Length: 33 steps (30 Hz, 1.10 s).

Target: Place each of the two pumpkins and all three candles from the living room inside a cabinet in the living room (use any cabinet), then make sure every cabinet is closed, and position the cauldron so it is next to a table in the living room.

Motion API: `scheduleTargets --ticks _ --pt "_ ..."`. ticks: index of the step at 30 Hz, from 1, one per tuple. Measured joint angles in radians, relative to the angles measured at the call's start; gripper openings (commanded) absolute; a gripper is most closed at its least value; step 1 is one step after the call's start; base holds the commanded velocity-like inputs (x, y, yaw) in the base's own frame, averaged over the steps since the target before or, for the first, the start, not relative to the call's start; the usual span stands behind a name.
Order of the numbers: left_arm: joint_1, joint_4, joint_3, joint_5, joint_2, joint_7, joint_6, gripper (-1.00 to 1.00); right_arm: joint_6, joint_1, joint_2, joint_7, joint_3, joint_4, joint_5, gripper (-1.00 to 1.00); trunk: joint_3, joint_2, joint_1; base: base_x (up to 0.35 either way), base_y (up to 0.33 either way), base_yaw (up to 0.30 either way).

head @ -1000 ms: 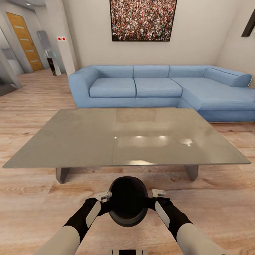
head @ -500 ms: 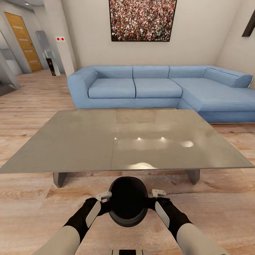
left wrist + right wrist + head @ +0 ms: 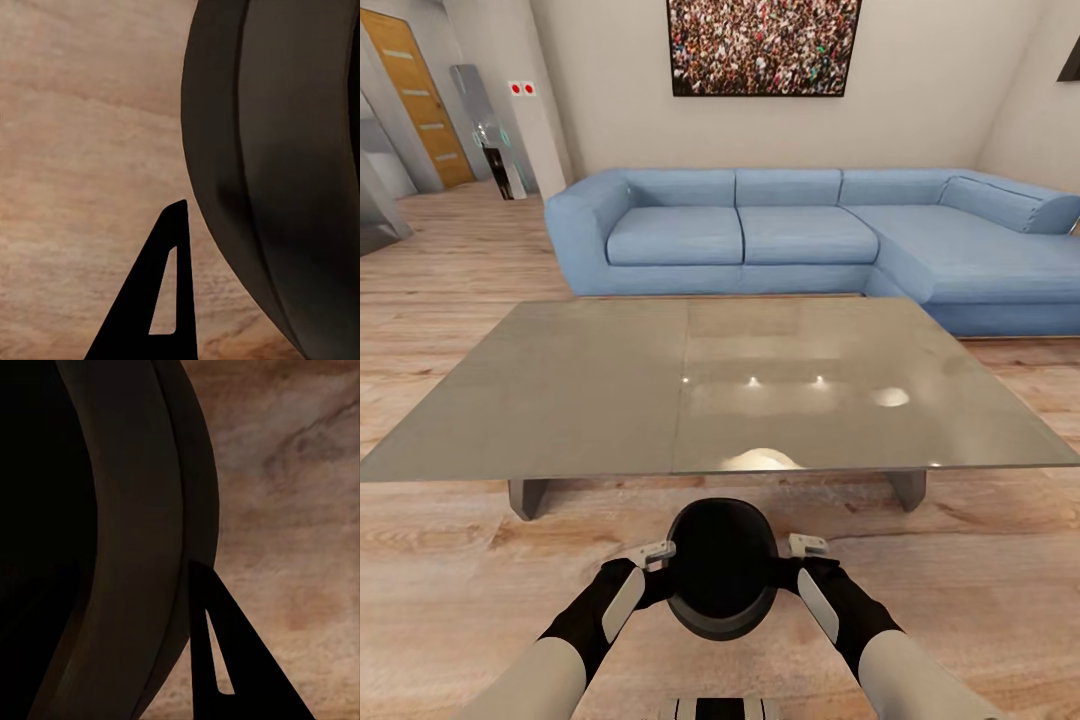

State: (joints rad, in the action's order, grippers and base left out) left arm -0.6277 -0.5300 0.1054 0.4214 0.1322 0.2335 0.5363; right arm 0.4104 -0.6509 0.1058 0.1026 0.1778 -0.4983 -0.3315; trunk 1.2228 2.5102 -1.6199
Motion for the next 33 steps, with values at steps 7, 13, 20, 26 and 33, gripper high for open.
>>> scheduleTargets --ticks 7,13,20,26,33 --pt "0.0 0.0 0.0 -0.001 0.0 0.002 0.002 -1.0 0.004 0.0 0.0 -0.001 -0.001 0.012 -0.012 -1.0 -0.001 0.0 0.0 0.101 0.0 -0.029" --pt "0.0 0.0 -0.002 0.002 0.0 0.0 0.0 -1.0 0.001 0.001 0.0 0.001 0.001 -0.005 0.005 -1.0 -0.005 0.0 0.0 0.086 0.0 -0.039" --pt "0.0 -0.001 -0.002 0.004 0.0 -0.001 -0.001 -1.0 0.0 0.0 0.0 0.001 0.001 -0.006 0.002 -1.0 0.003 0.0 -0.001 0.003 0.0 -0.001" --pt "0.0 -0.015 -0.002 0.012 0.0 -0.002 -0.002 -1.0 0.027 -0.002 -0.002 0.003 0.003 -0.039 0.006 -1.0 0.018 0.002 -0.002 0.0 0.0 0.0" --pt "0.0 -0.015 -0.002 0.013 0.0 -0.001 -0.002 -1.0 0.027 -0.002 -0.002 0.003 0.003 -0.038 0.007 -1.0 0.018 0.002 -0.002 0.0 0.0 0.0"
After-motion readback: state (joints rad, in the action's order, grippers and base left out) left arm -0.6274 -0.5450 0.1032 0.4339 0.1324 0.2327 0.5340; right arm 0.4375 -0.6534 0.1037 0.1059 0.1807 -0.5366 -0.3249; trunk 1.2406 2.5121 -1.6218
